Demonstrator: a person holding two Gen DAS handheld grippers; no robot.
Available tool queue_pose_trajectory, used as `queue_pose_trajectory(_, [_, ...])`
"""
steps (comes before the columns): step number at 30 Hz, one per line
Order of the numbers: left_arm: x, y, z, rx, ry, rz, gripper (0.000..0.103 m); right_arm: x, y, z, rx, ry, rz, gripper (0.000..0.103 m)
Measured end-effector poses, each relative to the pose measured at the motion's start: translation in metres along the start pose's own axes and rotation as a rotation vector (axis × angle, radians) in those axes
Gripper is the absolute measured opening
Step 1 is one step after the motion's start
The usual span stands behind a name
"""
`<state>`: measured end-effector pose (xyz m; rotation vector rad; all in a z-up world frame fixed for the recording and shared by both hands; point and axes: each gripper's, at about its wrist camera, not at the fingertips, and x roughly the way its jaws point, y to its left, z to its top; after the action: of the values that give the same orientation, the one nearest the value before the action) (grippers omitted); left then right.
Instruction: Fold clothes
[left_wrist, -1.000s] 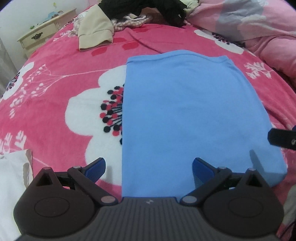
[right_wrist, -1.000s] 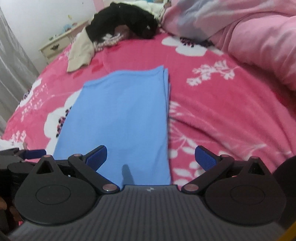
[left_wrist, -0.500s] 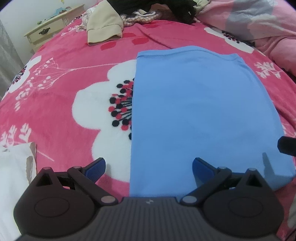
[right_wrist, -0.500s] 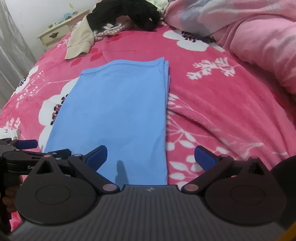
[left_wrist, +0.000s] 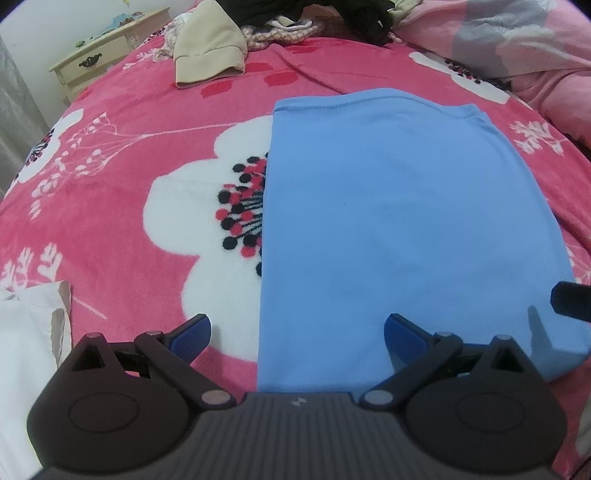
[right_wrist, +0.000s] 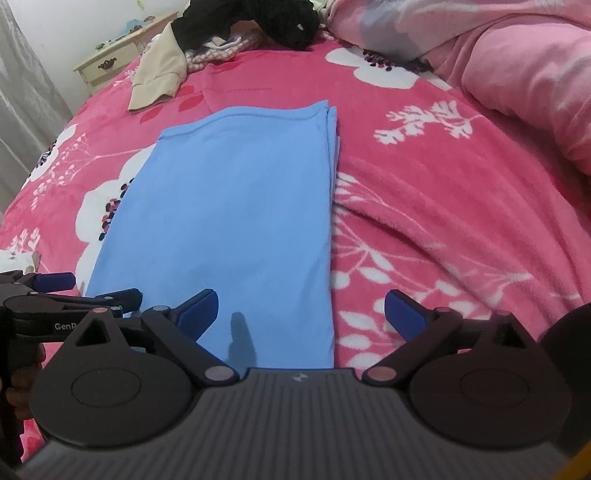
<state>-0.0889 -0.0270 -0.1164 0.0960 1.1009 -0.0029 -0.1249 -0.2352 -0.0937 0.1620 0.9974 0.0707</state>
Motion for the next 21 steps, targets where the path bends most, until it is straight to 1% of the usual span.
queue_pose_trajectory(21, [0.0016,-0.0018,-0.0001,0.007,0.0,0.012,0.102,0.0023,0.0007,-0.0025,-0.004,0.002,-0.006,0.093])
